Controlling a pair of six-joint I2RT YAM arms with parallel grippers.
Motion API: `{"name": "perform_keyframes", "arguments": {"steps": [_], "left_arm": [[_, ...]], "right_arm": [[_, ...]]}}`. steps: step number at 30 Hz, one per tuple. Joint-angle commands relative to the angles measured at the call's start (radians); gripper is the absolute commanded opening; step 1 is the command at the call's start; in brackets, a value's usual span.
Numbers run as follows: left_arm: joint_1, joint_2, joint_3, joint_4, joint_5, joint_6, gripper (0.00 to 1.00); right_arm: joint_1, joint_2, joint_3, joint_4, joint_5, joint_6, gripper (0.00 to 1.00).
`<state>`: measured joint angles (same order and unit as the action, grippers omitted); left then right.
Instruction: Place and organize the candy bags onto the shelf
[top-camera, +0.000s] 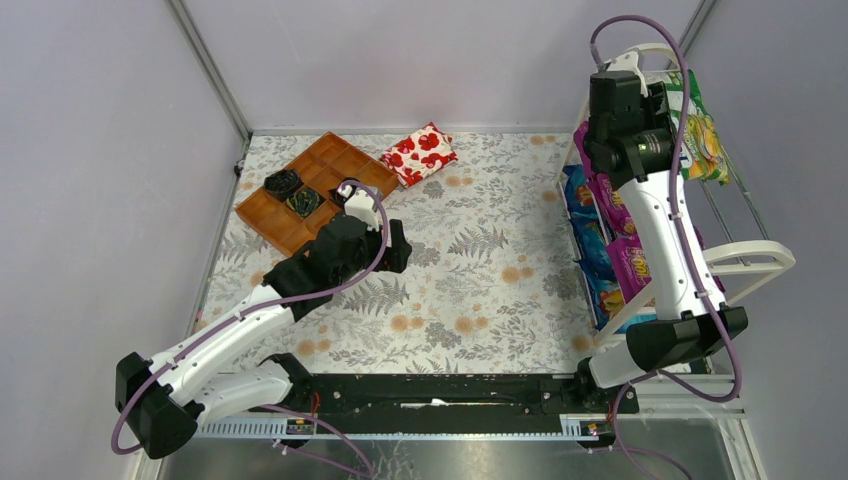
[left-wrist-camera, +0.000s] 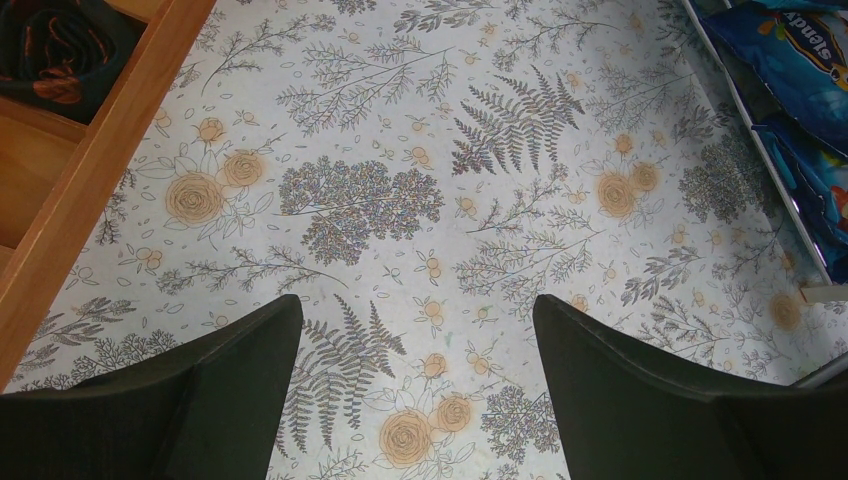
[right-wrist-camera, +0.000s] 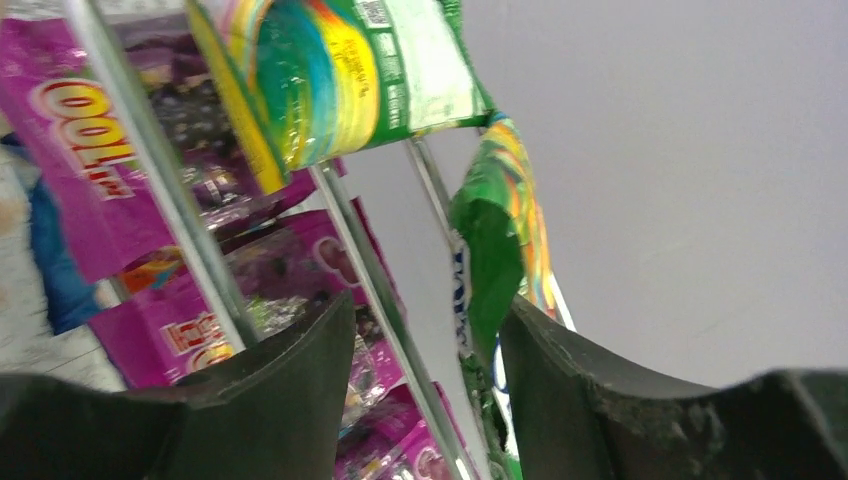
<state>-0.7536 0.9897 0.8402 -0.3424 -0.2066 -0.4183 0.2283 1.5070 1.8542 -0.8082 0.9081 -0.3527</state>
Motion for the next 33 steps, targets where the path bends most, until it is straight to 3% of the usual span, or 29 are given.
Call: {"name": "perform_keyframes", "arguments": {"steps": [1,6,13,21,25,33], "left_arm": [[0.000,-0.028,-0.010,0.049,0.000,0.009,0.90],[0.000,-0.032,-0.010,0.049,0.000,0.009,0.91],[-0.004,-0.034,-0.011,0.049,0.001,0.009,0.91],[-0.005,-0.031,-0.012,0.049,0.002,0.009,0.91],[-0.005,-0.029,-0.012,0.051,0.003,0.009,0.91],[-0.005,-0.029,-0.012,0.049,0.001,0.010,0.91]], "right_arm": [[0.005,-0.028,-0.062,0.217,0.220,-0.192,0.55],[0.005,-0.060,-0.157,0.300,0.286,-0.293,0.36],[0.046,-0.064,-0.137,0.181,0.216,-0.292,0.17],[0.112,-0.038,-0.093,0.003,0.198,-0.173,0.12],[0.112,-0.038,-0.114,0.039,0.199,-0.185,0.14],[0.105,0.095,0.108,-0.065,0.237,-0.053,0.16]]}}
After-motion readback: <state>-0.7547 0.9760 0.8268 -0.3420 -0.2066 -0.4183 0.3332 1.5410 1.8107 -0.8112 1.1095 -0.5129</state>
